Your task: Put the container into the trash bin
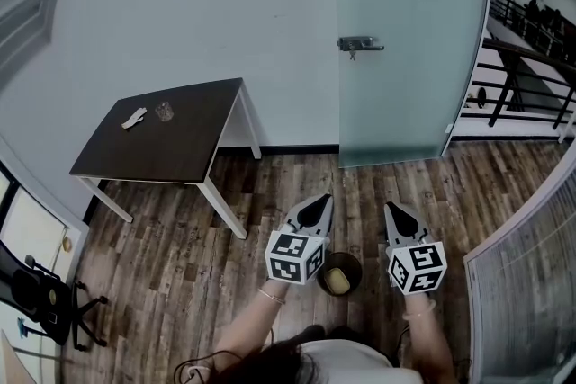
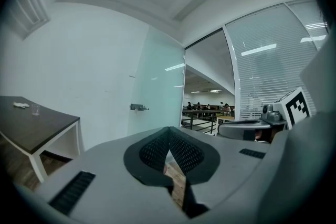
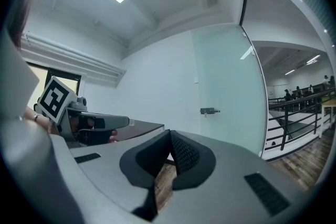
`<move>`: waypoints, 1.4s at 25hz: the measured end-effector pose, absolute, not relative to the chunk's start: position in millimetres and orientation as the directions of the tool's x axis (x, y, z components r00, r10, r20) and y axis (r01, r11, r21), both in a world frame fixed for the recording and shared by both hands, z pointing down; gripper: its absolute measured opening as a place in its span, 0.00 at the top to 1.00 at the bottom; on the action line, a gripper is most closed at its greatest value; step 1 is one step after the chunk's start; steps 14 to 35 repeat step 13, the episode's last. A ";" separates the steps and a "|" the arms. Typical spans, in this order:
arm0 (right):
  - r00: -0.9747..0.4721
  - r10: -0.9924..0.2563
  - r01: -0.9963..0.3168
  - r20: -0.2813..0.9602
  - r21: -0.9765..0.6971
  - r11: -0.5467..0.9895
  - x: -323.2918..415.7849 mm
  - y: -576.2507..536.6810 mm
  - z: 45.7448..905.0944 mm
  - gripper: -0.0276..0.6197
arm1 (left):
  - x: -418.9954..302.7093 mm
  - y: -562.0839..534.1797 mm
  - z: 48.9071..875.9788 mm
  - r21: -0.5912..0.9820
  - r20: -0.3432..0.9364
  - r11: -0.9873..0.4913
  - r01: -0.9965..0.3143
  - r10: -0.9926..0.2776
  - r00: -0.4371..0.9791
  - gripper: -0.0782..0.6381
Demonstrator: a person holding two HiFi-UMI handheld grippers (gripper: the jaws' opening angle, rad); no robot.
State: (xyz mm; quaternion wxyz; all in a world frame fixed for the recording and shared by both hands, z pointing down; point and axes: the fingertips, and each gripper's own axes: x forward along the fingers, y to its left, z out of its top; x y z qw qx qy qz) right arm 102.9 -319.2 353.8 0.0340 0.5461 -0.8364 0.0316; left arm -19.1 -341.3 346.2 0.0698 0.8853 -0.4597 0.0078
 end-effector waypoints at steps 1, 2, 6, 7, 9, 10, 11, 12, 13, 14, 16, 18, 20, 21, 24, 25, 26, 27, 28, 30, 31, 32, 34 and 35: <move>-0.402 -0.911 -0.915 0.090 -0.017 0.402 100.7 -318.9 354.0 0.95 | -20.6 -341.3 348.0 0.117 0.081 -0.567 -0.815 -0.813 0.577 0.87; -0.402 -0.911 -0.915 0.089 -0.018 0.402 98.3 -318.9 354.2 0.95 | -22.4 -341.6 350.1 0.117 0.086 -0.567 -0.815 -0.812 0.577 0.87; -0.407 -0.909 -0.913 0.090 -0.019 0.407 91.2 -322.7 354.2 0.95 | -27.7 -344.4 355.2 0.123 0.100 -0.567 -0.815 -0.810 0.578 0.87; -0.407 -0.909 -0.913 0.092 -0.018 0.407 90.7 -324.2 353.7 0.95 | -27.7 -345.7 354.9 0.124 0.101 -0.568 -0.814 -0.809 0.580 0.87; -0.406 -0.909 -0.914 0.093 -0.018 0.406 90.2 -327.3 353.0 0.95 | -27.1 -348.8 354.0 0.124 0.101 -0.570 -0.812 -0.807 0.582 0.87; -0.406 -0.909 -0.914 0.093 -0.018 0.406 89.8 -328.7 353.3 0.95 | -27.0 -350.3 354.1 0.123 0.101 -0.571 -0.812 -0.807 0.582 0.87; -0.406 -0.909 -0.914 0.093 -0.018 0.406 89.2 -329.8 354.0 0.95 | -27.1 -351.8 354.8 0.123 0.100 -0.571 -0.812 -0.806 0.583 0.87; -0.406 -0.909 -0.914 0.093 -0.019 0.406 88.4 -330.8 355.0 0.95 | -27.3 -353.1 355.9 0.122 0.101 -0.571 -0.812 -0.806 0.583 0.87; -0.406 -0.909 -0.914 0.093 -0.020 0.405 87.5 -331.8 356.2 0.95 | -27.6 -354.4 357.3 0.121 0.102 -0.571 -0.812 -0.806 0.583 0.87; -0.406 -0.909 -0.914 0.093 -0.020 0.405 87.5 -331.8 356.2 0.95 | -27.6 -354.4 357.3 0.121 0.102 -0.571 -0.812 -0.806 0.583 0.87; -0.406 -0.909 -0.914 0.093 -0.020 0.405 87.5 -331.8 356.2 0.95 | -27.6 -354.4 357.3 0.121 0.102 -0.571 -0.812 -0.806 0.583 0.87; -0.406 -0.909 -0.914 0.093 -0.020 0.405 87.5 -331.8 356.2 0.95 | -27.6 -354.4 357.3 0.121 0.102 -0.571 -0.812 -0.806 0.583 0.87; -0.406 -0.909 -0.914 0.093 -0.020 0.405 87.5 -331.8 356.2 0.95 | -27.6 -354.4 357.3 0.121 0.102 -0.571 -0.812 -0.806 0.583 0.87; -0.406 -0.909 -0.914 0.093 -0.020 0.405 87.5 -331.8 356.2 0.95 | -27.6 -354.4 357.3 0.121 0.102 -0.571 -0.812 -0.806 0.583 0.87; -0.406 -0.909 -0.914 0.093 -0.020 0.405 87.5 -331.8 356.2 0.95 | -27.6 -354.4 357.3 0.121 0.102 -0.571 -0.812 -0.806 0.583 0.87; -0.406 -0.909 -0.914 0.093 -0.020 0.405 87.5 -331.8 356.2 0.95 | -27.6 -354.4 357.3 0.121 0.102 -0.571 -0.812 -0.806 0.583 0.87; -0.406 -0.909 -0.914 0.093 -0.020 0.405 87.5 -331.8 356.2 0.95 | -27.6 -354.4 357.3 0.121 0.102 -0.571 -0.812 -0.806 0.583 0.87; -0.406 -0.909 -0.914 0.093 -0.020 0.405 87.5 -331.8 356.2 0.95 | -27.6 -354.4 357.3 0.121 0.102 -0.571 -0.812 -0.806 0.583 0.87; -0.406 -0.909 -0.914 0.093 -0.020 0.405 87.5 -331.8 356.2 0.95 | -27.6 -354.4 357.3 0.121 0.102 -0.571 -0.812 -0.806 0.583 0.87; -0.406 -0.909 -0.914 0.093 -0.020 0.405 87.5 -331.8 356.2 0.95 | -27.6 -354.4 357.3 0.121 0.102 -0.571 -0.812 -0.806 0.583 0.87; -0.406 -0.909 -0.914 0.093 -0.020 0.405 87.5 -331.8 356.2 0.95 | -27.6 -354.4 357.3 0.121 0.102 -0.571 -0.812 -0.806 0.583 0.87; -0.406 -0.909 -0.914 0.093 -0.020 0.405 87.5 -331.8 356.2 0.95 | -27.6 -354.4 357.3 0.121 0.102 -0.571 -0.812 -0.806 0.583 0.87; -0.406 -0.909 -0.914 0.093 -0.020 0.405 87.5 -331.8 356.2 0.95 | -27.6 -354.4 357.3 0.121 0.102 -0.571 -0.812 -0.806 0.583 0.87; -0.406 -0.909 -0.914 0.093 -0.020 0.405 87.5 -331.8 356.2 0.95 | -27.6 -354.4 357.3 0.121 0.102 -0.571 -0.812 -0.806 0.583 0.87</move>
